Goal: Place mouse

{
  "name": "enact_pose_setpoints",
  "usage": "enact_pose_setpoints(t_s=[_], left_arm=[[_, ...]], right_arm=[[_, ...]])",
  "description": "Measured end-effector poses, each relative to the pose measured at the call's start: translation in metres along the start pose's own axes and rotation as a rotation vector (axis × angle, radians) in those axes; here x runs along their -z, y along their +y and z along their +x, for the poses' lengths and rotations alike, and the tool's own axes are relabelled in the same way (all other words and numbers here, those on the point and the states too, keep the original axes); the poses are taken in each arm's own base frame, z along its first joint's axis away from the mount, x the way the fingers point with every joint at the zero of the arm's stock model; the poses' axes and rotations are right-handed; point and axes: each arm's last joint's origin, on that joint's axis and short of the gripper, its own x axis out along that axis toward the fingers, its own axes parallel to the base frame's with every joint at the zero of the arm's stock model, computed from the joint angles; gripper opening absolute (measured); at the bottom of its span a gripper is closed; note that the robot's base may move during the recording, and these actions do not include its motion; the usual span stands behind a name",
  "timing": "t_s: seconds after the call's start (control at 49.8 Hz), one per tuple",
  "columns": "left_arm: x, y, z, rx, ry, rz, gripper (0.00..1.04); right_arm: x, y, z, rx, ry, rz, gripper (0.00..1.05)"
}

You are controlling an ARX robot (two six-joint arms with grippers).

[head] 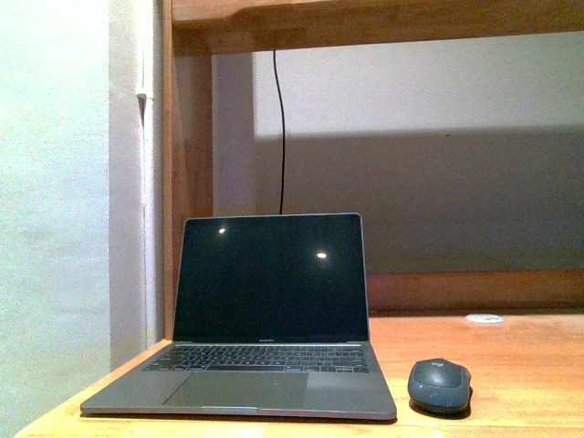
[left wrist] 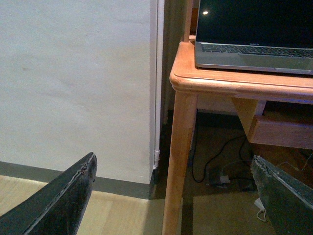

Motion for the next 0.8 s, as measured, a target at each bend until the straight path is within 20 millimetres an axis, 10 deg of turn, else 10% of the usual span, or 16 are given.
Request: enact_pose_setpoints(t_s=[0.803], left_arm=[[0.0, 0.0, 0.0, 0.0, 0.0, 0.0, 0.97]], right_arm=[[0.002, 0.012, -0.012, -0.007, 0.003, 0.003, 0.11]])
